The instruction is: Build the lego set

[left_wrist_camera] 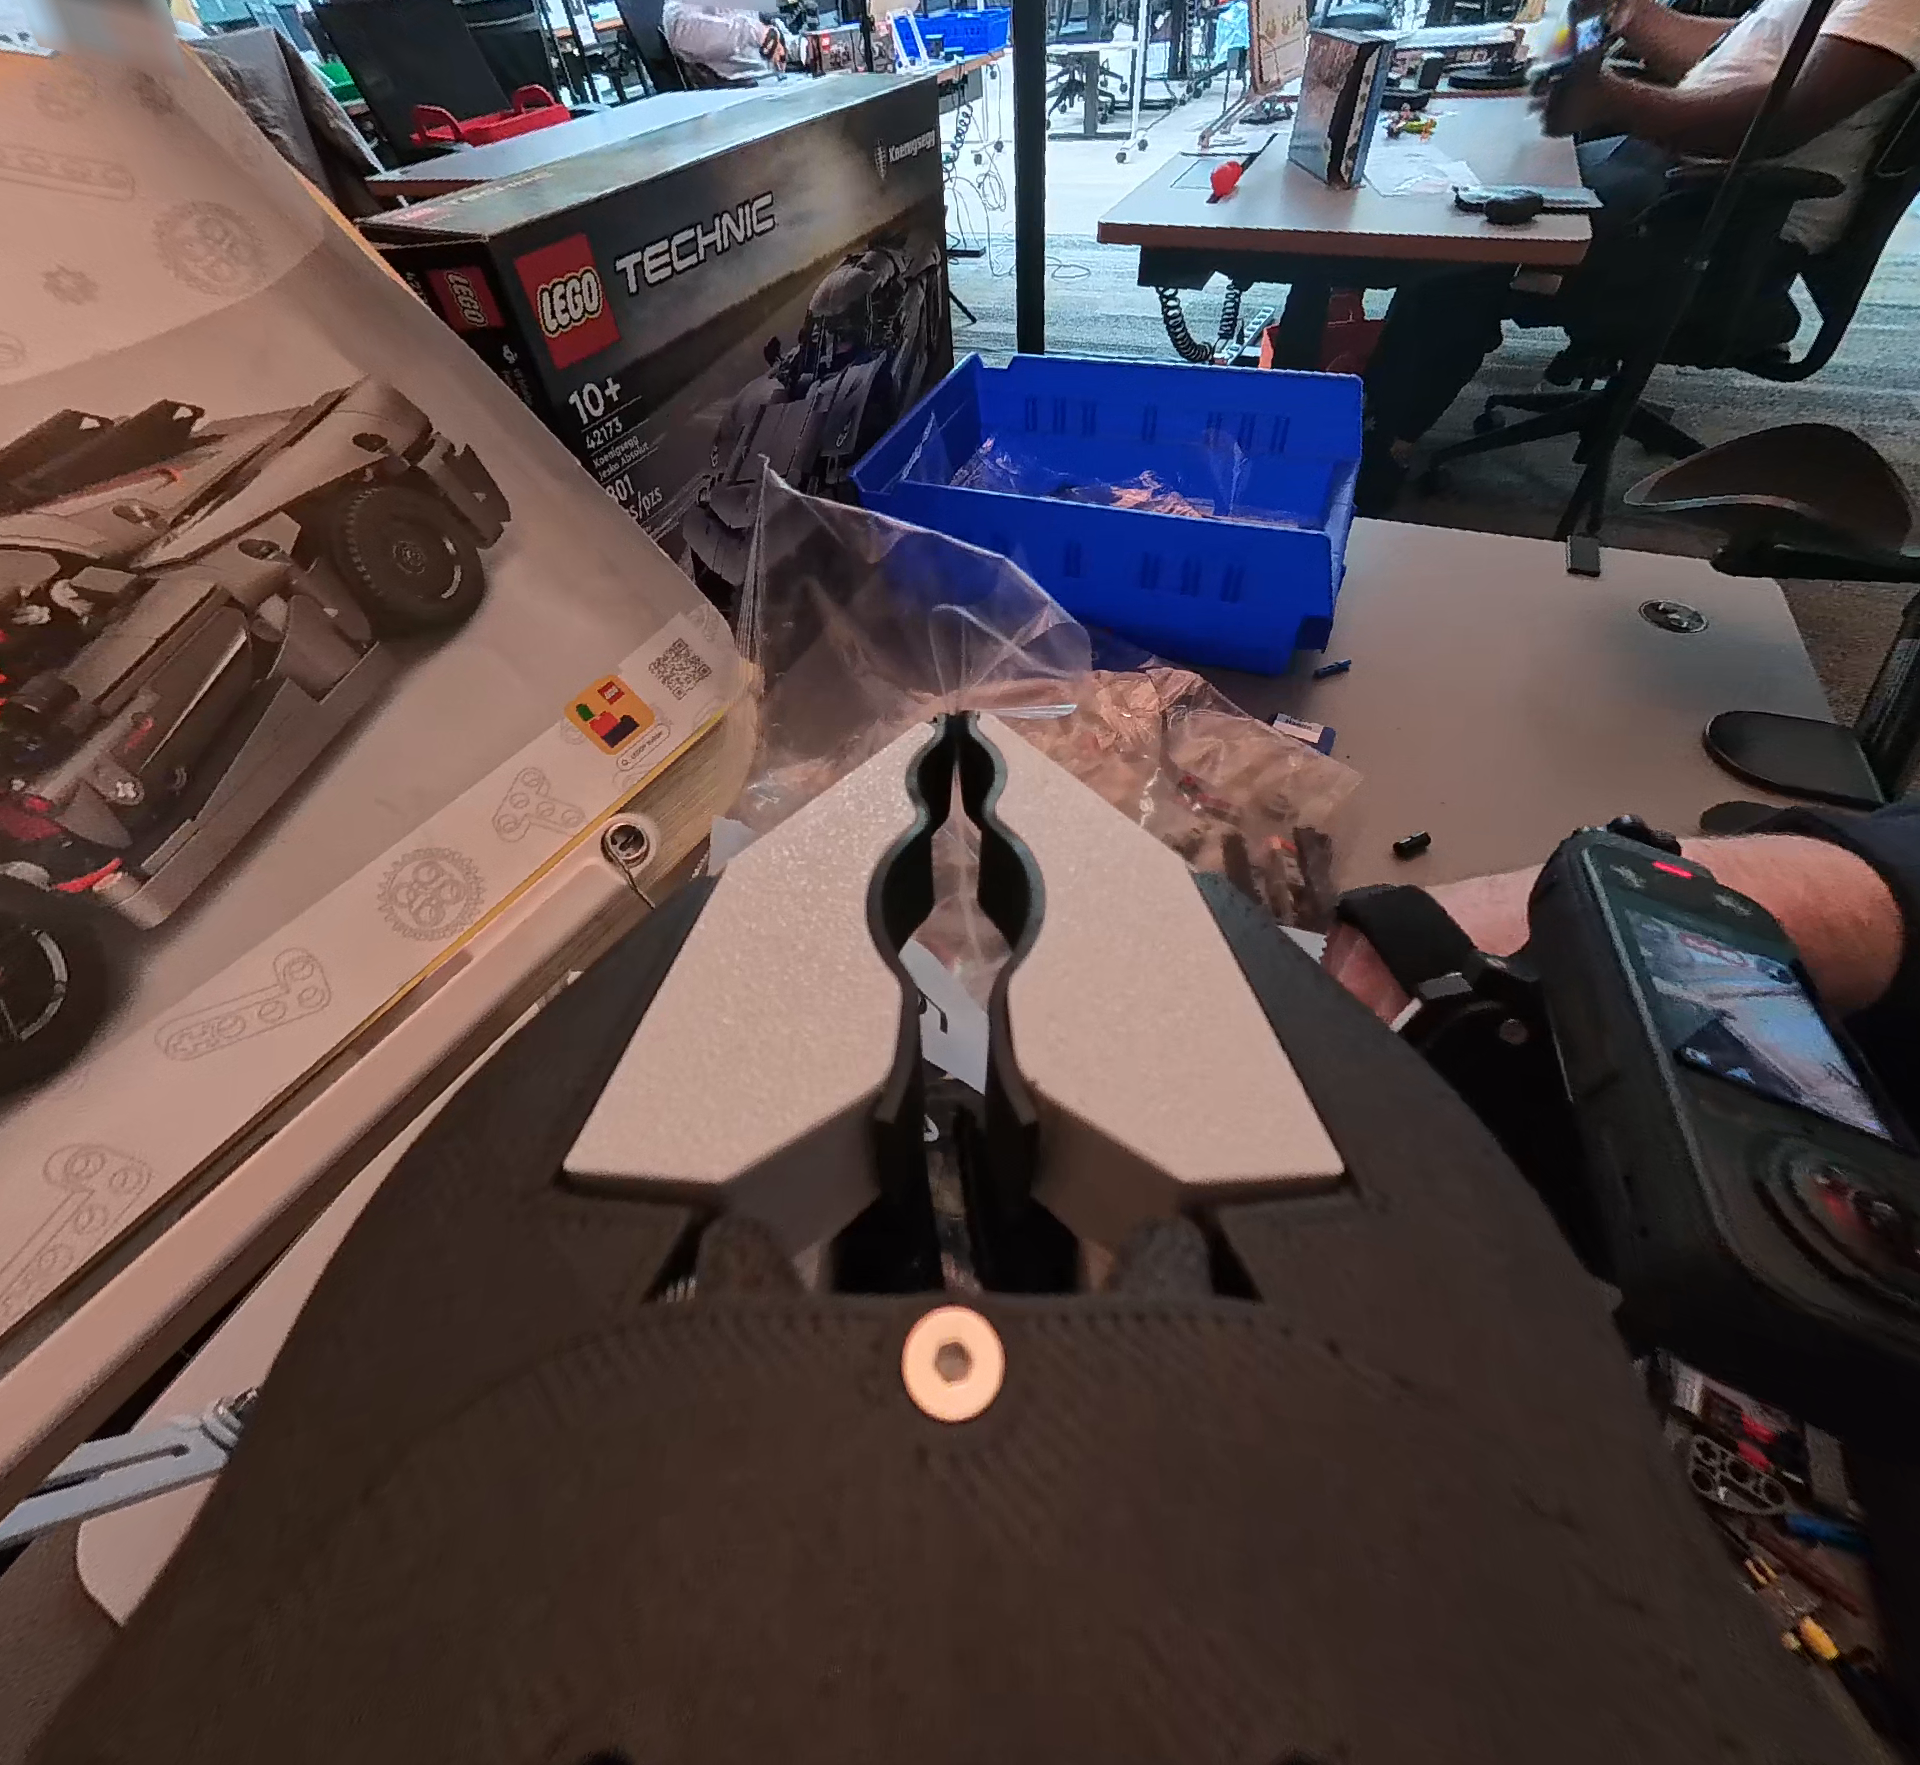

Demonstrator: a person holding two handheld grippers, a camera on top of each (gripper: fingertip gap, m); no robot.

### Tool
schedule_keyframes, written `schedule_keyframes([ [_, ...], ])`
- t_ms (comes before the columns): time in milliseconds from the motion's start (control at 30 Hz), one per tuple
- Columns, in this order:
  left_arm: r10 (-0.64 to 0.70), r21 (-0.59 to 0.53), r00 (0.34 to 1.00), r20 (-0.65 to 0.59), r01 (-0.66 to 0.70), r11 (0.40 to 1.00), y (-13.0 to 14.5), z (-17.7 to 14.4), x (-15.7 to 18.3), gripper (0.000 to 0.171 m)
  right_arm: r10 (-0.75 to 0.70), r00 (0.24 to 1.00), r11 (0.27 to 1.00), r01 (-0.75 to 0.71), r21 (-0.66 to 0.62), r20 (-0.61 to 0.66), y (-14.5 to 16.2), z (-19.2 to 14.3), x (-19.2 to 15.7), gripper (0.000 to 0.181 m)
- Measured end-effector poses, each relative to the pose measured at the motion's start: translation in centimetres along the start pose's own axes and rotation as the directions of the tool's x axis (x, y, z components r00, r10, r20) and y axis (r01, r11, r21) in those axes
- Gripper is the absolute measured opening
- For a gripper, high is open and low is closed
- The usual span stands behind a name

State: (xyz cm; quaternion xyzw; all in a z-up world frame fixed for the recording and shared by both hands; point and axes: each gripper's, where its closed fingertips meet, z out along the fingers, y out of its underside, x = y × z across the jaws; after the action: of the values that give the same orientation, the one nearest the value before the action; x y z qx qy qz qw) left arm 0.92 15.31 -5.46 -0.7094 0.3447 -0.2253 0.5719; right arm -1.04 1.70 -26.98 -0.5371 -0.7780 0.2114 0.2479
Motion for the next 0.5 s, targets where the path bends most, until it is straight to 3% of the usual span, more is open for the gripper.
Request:
schedule_keyframes([
  [333, 0.000, -0.003, 1.000, -0.003, 0.000, 1.000, 0.11, 0.13, 0.08, 0.000, 0.002, 1.000, 1.000, -0.003, -0.009, -0.029, 0.05, 0.25, 0.50, 0.008],
  [500, 0.003, -0.012, 1.000, -0.007, -0.003, 1.000, 0.29, 0.31, 0.20, 0.000, -0.015, 0.999, 1.000, 0.015, -0.017, -0.039, 0.12, 0.23, 0.53, 0.003],
])
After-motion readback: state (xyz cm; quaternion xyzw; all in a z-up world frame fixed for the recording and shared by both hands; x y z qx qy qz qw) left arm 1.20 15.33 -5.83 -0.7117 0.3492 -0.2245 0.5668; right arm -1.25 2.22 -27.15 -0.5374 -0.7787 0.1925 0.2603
